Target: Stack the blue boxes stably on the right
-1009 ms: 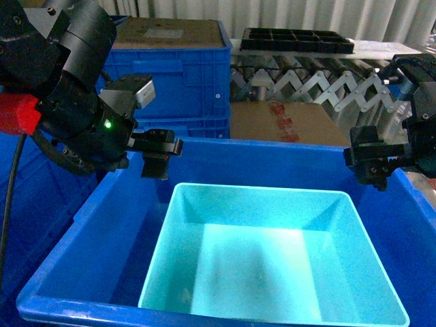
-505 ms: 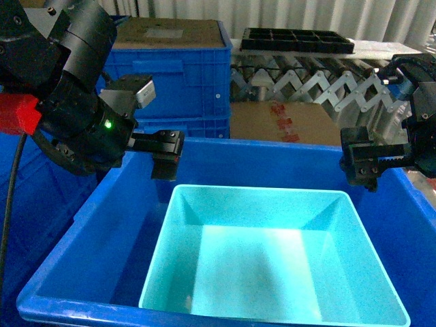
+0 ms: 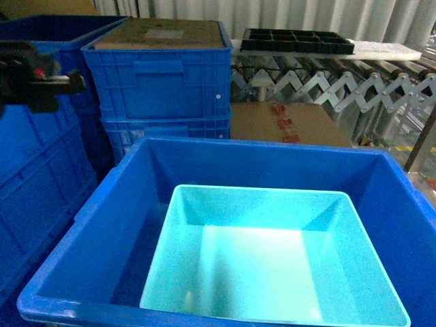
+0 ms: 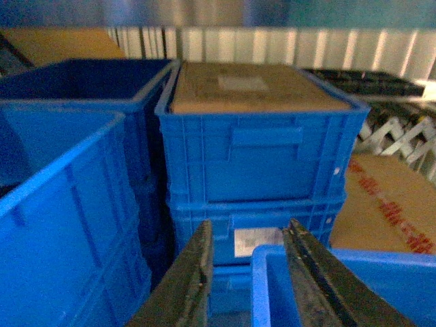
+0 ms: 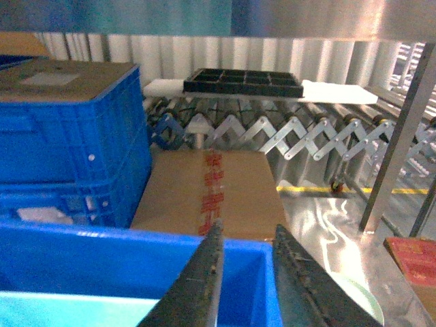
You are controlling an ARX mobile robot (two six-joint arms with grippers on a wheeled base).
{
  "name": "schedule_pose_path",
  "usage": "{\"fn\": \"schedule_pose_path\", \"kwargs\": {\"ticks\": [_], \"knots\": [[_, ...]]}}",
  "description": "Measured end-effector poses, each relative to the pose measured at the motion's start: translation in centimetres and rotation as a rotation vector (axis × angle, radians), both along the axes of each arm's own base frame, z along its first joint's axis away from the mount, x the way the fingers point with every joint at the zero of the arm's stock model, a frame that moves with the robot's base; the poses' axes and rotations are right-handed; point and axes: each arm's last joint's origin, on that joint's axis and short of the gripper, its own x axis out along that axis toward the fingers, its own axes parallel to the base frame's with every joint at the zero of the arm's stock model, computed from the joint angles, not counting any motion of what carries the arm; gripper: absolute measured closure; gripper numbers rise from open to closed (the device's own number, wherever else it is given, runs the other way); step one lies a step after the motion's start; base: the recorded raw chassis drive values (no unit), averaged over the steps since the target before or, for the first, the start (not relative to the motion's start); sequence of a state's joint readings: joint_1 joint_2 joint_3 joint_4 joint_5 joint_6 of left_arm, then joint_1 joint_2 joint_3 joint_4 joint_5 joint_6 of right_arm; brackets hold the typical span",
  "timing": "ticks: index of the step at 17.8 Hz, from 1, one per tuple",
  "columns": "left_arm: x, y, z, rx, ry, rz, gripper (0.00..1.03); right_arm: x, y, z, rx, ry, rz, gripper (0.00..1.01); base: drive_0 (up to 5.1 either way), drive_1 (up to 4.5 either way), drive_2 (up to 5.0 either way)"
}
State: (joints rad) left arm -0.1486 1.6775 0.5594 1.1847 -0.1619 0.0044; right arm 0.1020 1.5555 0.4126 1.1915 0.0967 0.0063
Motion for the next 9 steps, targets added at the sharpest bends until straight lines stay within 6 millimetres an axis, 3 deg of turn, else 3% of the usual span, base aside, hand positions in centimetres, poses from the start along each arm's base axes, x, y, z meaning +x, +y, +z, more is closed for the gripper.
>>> {"fn": "schedule_pose_path", "kwargs": {"ticks": [6, 7, 9], "knots": [[-3.1, 0.9, -1.5, 0.011, 0.067, -0.015, 0.96, -2.6, -0.7, -1.7, -0.009, 0.087, 0.000, 1.00, 0.0, 0.00, 0.0], [-3.7, 1.1, -2.0, 0.013, 0.093, -0.014, 1.01, -3.1, -0.9, -1.8, -0.011, 0.093, -0.007, 0.99, 0.0, 0.00, 0.0], [-5.9, 1.8, -2.2, 0.011, 0.104, -0.011, 1.01, -4.7, -1.3, -1.1, -0.008, 0.054, -0.016, 0.99, 0.0, 0.00, 0.0]]}}
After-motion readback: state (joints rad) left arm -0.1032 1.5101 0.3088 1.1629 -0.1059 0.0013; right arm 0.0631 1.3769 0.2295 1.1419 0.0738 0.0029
